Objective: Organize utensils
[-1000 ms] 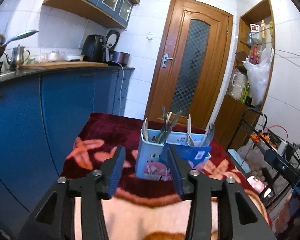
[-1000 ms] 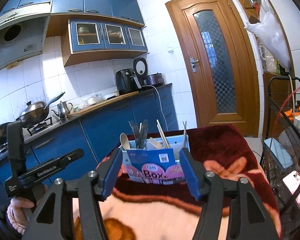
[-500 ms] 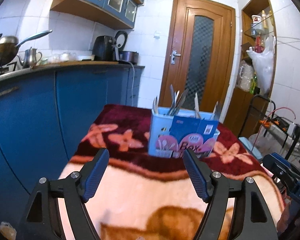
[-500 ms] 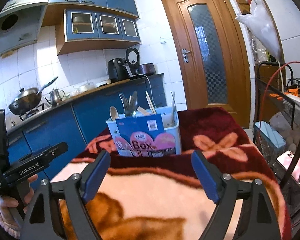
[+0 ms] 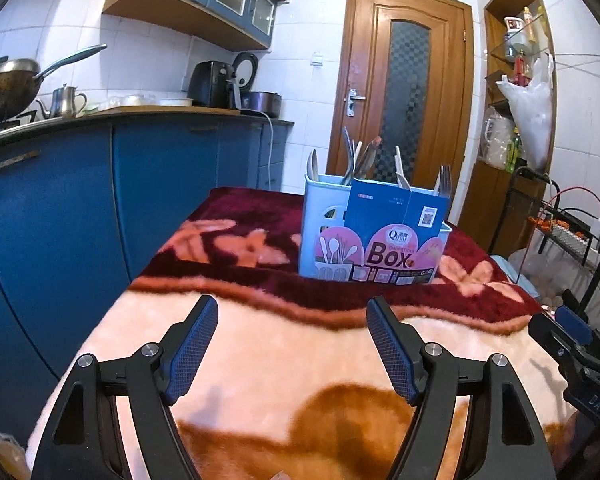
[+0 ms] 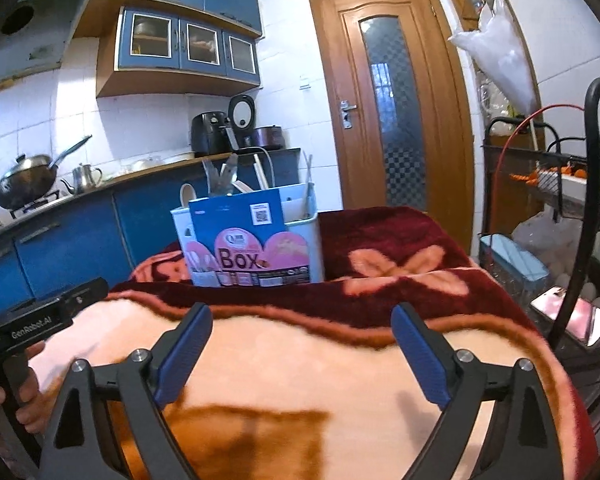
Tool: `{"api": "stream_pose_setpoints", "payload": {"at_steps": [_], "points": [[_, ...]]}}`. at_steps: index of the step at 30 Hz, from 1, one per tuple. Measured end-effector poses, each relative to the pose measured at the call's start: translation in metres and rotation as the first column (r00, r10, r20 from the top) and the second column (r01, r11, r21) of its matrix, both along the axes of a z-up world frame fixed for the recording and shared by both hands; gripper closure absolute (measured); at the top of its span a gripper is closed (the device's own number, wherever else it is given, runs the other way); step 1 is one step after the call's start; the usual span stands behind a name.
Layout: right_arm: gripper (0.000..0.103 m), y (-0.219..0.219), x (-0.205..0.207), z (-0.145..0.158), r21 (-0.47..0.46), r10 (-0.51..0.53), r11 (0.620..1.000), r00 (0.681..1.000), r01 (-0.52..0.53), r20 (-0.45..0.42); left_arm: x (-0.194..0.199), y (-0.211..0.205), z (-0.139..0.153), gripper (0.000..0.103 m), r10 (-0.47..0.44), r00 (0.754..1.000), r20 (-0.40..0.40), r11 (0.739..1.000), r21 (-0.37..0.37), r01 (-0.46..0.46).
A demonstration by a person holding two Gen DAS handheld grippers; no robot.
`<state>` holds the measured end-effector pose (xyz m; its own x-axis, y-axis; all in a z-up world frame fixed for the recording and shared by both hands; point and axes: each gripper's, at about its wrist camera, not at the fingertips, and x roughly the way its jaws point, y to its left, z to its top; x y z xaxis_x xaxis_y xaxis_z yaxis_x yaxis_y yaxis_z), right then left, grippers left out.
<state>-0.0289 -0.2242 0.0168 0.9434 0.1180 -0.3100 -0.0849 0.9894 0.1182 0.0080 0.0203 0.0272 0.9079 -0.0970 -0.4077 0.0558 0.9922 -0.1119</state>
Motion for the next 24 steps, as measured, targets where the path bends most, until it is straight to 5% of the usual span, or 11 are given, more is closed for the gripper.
{"api": "stream_pose_setpoints", "payload": {"at_steps": [24], "points": [[0.009,-0.005,0.0,-0.006,-0.013,-0.036,0.999,0.999,0.036,0.001,0.003,-0.004,-0.016,0.025,0.044,0.999,0.014,0.998,0.036,-0.045]]}}
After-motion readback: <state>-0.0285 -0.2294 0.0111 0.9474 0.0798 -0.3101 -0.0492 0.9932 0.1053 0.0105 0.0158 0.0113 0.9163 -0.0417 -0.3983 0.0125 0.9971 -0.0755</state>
